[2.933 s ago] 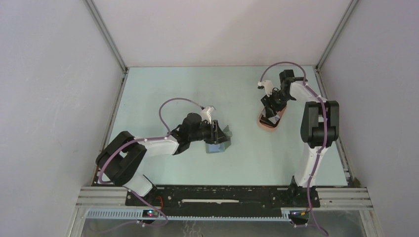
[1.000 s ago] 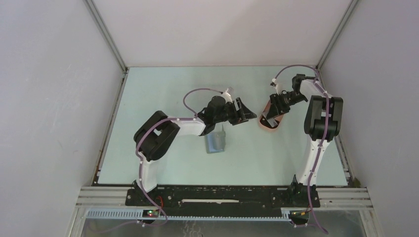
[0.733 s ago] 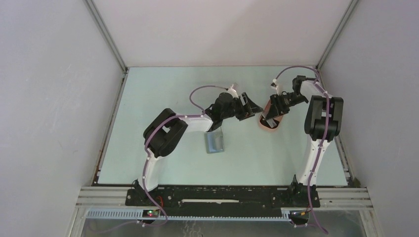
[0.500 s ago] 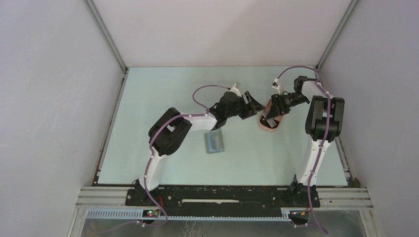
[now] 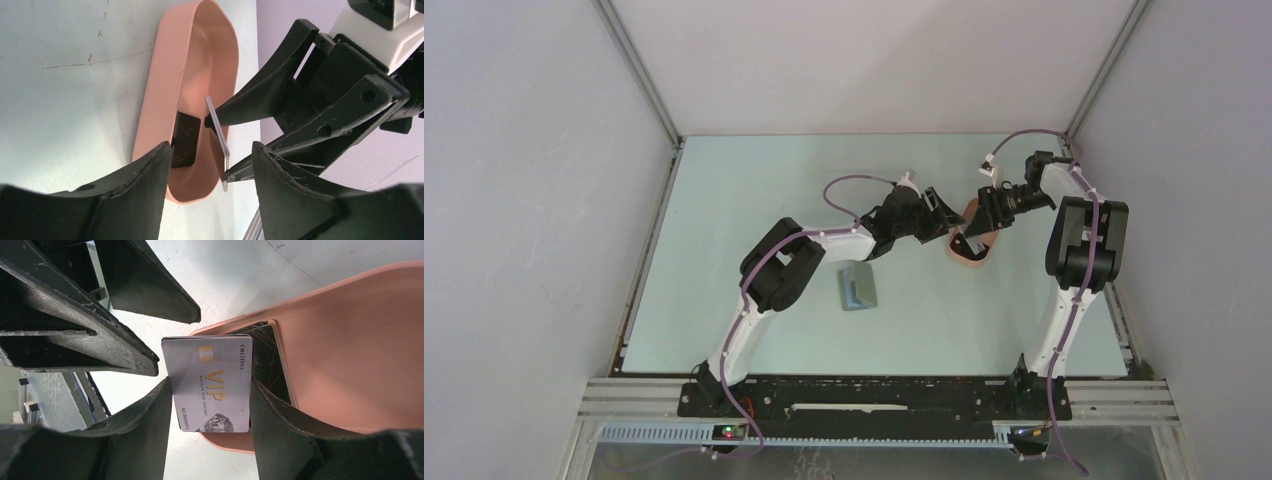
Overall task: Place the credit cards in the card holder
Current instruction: Pick up the credit card from the storage box.
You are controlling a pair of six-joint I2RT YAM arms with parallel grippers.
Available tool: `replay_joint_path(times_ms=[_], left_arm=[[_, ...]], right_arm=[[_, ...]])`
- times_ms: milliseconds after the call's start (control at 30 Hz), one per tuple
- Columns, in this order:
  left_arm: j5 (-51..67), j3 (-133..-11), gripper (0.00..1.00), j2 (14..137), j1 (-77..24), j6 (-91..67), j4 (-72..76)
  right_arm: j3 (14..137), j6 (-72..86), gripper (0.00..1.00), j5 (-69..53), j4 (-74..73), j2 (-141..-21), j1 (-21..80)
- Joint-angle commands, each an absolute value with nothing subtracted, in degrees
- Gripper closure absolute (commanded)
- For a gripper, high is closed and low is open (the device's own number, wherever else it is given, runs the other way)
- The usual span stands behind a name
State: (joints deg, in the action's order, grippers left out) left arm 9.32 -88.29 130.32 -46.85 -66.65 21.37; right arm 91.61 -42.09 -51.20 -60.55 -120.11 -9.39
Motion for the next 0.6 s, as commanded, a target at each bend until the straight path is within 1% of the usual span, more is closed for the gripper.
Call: replay_joint_path(times_ms=[0,167,400,500,567], left_arm=[[7.85,-93.25,0.37,131.33,-47.41,-67.1,20.37],[8.45,-95.44,0.48,132.89,-47.61,-67.24,19.6],[8.97,-96.77,0.68,133.73,-47.96,-66.77,19.42],[9.31,-97.6,0.8,134.3,-47.94,-66.32,19.38],[9.83,-98.26,0.92,134.7,-47.92,-65.82,19.4]], right_arm=[[91.32,-43.15,0.46,-53.06,-60.72,-116.65,-9.76],[91.08,-43.08,0.46,-53.26,-60.49,-115.96,-9.76],[90.06,-42.54,0.46,-52.84,-58.96,-114.9,-9.76],[89.66,-42.77,0.46,-52.87,-58.87,-114.46,-9.76],[89.5,-43.25,0.46,-53.04,-59.12,-114.15,-9.76]])
